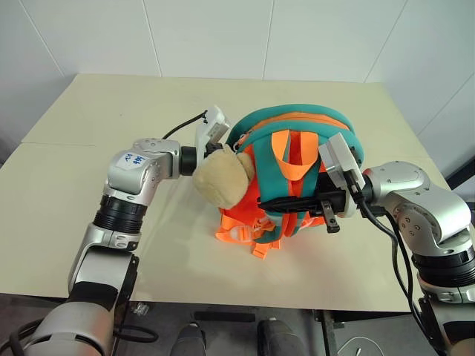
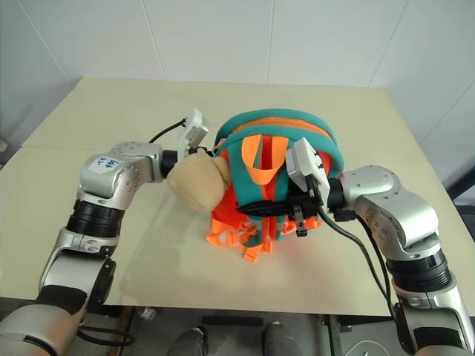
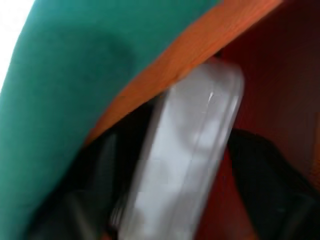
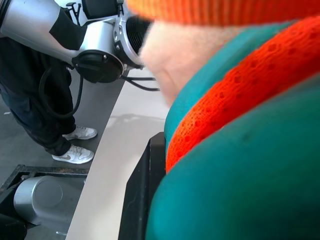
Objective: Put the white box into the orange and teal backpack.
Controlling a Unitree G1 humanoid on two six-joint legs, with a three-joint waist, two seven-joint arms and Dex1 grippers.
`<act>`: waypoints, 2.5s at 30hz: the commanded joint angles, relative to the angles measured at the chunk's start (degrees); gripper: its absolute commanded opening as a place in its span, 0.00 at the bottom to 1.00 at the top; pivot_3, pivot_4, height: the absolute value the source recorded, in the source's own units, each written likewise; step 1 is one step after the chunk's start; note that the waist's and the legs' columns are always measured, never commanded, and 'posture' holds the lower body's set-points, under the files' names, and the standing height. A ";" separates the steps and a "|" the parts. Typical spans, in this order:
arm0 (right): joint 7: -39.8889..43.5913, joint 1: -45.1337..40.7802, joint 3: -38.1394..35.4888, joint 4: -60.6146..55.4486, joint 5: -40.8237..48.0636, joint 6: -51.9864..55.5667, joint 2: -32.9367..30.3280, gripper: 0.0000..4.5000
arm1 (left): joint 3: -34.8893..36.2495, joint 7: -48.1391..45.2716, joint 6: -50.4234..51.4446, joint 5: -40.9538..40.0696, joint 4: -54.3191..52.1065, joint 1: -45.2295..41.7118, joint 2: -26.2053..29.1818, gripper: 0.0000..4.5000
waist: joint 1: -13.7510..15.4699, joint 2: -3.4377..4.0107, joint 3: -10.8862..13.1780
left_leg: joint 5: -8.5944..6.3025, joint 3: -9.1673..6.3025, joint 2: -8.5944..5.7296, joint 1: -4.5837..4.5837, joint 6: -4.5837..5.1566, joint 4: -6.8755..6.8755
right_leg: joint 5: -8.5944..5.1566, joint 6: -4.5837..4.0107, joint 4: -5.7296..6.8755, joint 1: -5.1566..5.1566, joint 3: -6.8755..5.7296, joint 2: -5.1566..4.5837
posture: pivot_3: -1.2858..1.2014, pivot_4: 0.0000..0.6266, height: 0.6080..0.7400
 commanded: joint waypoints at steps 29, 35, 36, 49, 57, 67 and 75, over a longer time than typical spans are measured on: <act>1.05 -1.38 0.03 0.61 -0.82 -1.54 0.64 0.00 | 18.44 4.96 11.89 -25.14 -31.54 16.39 14.89 0.96 | -0.30 0.02 0.09 | -0.08 0.01 0.02 0.00 0.09 -0.02 | -0.05 -0.05 -0.10 0.02 0.00 -0.01 | 0.52 0.24 1.00; 0.74 -1.18 -0.10 0.31 -1.01 -1.34 0.70 0.00 | 17.78 6.17 11.13 -26.40 -30.85 16.00 13.89 0.58 | -0.35 0.02 0.09 | -0.08 0.01 0.02 0.01 0.10 -0.01 | -0.05 -0.05 -0.10 0.02 0.00 -0.01 | 0.52 0.24 1.00; 0.65 -1.15 -0.12 0.25 -1.03 -1.32 0.74 0.00 | 17.67 6.32 11.13 -26.54 -30.71 15.86 13.79 0.50 | -0.34 0.02 0.09 | -0.08 0.01 0.02 0.01 0.10 0.00 | -0.05 -0.05 -0.10 0.02 0.00 -0.01 | 0.52 0.24 1.00; 0.40 0.70 -1.37 -1.04 0.14 -1.53 0.67 0.00 | 21.28 6.59 12.60 -29.19 -27.90 13.82 17.50 0.07 | -0.39 0.02 0.10 | -0.08 0.01 0.02 0.00 0.09 -0.01 | -0.05 -0.05 -0.11 0.02 0.00 -0.01 | 0.52 0.24 1.00; -1.15 4.60 -3.17 -4.62 3.69 -1.68 1.59 0.00 | 22.73 7.26 10.41 -25.42 -19.54 12.23 23.66 0.07 | -0.71 0.02 0.10 | -0.10 0.01 0.02 0.00 0.08 -0.06 | -0.05 -0.05 -0.15 0.02 -0.01 -0.01 | 0.52 0.24 1.00; -4.69 7.46 -3.34 -7.84 5.43 -1.37 1.94 0.00 | 16.90 2.46 6.16 -17.10 -9.63 14.59 28.35 0.07 | -0.82 0.03 0.10 | -0.11 0.03 0.02 0.01 0.06 -0.09 | -0.06 -0.06 -0.18 0.00 -0.01 -0.01 | 0.52 0.24 1.00; -6.58 8.33 -2.99 -9.35 5.80 -1.14 1.99 0.00 | 9.72 0.76 7.14 -12.73 -6.81 15.90 26.92 0.07 | -0.77 0.03 0.10 | -0.12 0.04 0.02 0.00 0.07 -0.14 | -0.06 -0.07 -0.20 0.00 0.00 -0.01 | 0.52 0.24 1.00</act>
